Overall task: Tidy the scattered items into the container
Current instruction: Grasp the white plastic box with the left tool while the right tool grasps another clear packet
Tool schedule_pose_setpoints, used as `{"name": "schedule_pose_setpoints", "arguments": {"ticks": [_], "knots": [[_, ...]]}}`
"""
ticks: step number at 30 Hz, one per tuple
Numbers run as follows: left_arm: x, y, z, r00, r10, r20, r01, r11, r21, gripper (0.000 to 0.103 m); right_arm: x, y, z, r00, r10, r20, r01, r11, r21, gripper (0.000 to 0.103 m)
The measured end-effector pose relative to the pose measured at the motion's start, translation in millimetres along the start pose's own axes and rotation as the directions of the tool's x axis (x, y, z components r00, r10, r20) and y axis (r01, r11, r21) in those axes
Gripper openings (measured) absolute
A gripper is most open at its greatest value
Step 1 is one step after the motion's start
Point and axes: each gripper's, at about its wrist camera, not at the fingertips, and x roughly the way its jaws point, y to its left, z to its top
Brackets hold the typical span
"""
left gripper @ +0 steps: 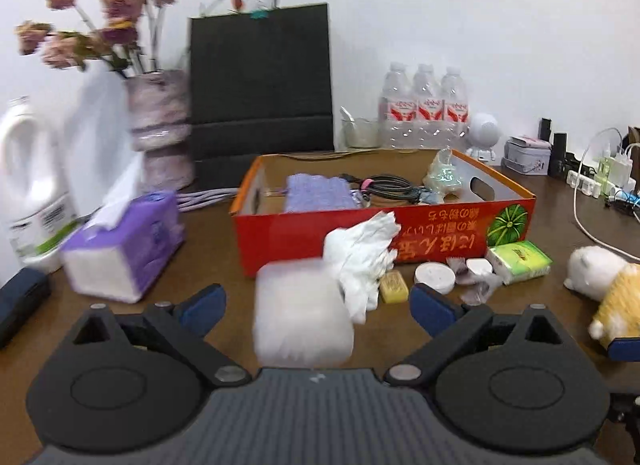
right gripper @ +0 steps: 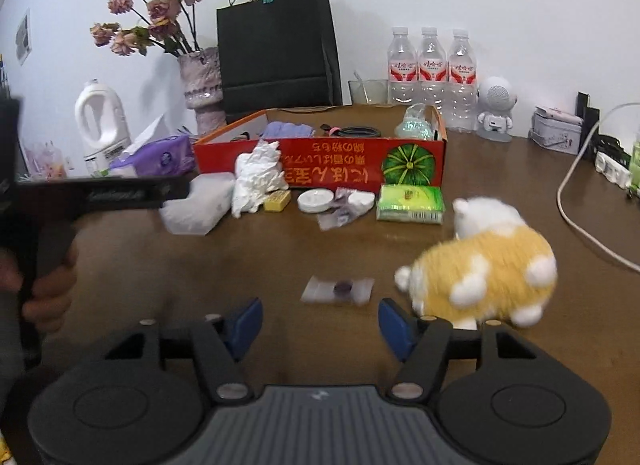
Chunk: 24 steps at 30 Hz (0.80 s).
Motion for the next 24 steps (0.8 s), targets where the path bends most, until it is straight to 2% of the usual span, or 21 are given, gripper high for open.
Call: {"name": "schedule_pose_setpoints", "arguments": {"ticks": [3,6,8,9,12,17,20,24], "knots": [[20.5,-1.9,-3.8,0.998,0.025,-0.05,-0.025,1.0,0.002,0.098,15.5,0.0,8.5,0.999,-0.028,-0.017,0.028,1.0,-0.013,0.059],[28.3,5.2,-12.3,0.997,-0.009,-0.073,0.008,1.0,-0.018,0.091,25.8,2.4,12.2,0.999,-0.034,-0.031,0.033,0.999,-0.035,0.052],[32.7,9.7,-15.5,0.996,-0.003,-0.084,0.0,1.0,-0.025,0.073,34.0,4.1,12.8,0.998,-0.041,-0.053,0.038,0.998,-0.051,0.044],[35.5,11.6,-16.2,0.995,0.004,-0.097,-0.007,0.999,-0.033,0.07,38.3,5.0,12.7,0.997,-0.044,-0.063,0.04,0.997,-0.06,0.044],[39.1,18.5,-16.4,0.993,-0.009,-0.119,0.001,0.997,-0.073,0.069,44.1,7.7,12.5,0.997,-0.05,-0.065,0.045,0.996,-0.073,0.039],[37.2,18.1,-16.6,0.993,0.018,-0.117,-0.025,0.998,-0.059,0.068,42.2,8.8,10.3,0.997,-0.043,-0.057,0.039,0.996,-0.081,0.032],[21.0,12.3,-17.7,0.993,0.089,-0.075,-0.09,0.996,-0.001,0.067,41.1,8.4,9.9,0.998,-0.033,-0.057,0.029,0.997,-0.075,0.027],[-17.2,13.4,-21.9,0.996,0.092,-0.011,-0.092,0.996,-0.009,0.067,40.1,9.1,8.5,0.998,-0.035,-0.051,0.031,0.997,-0.071,0.023]]}}
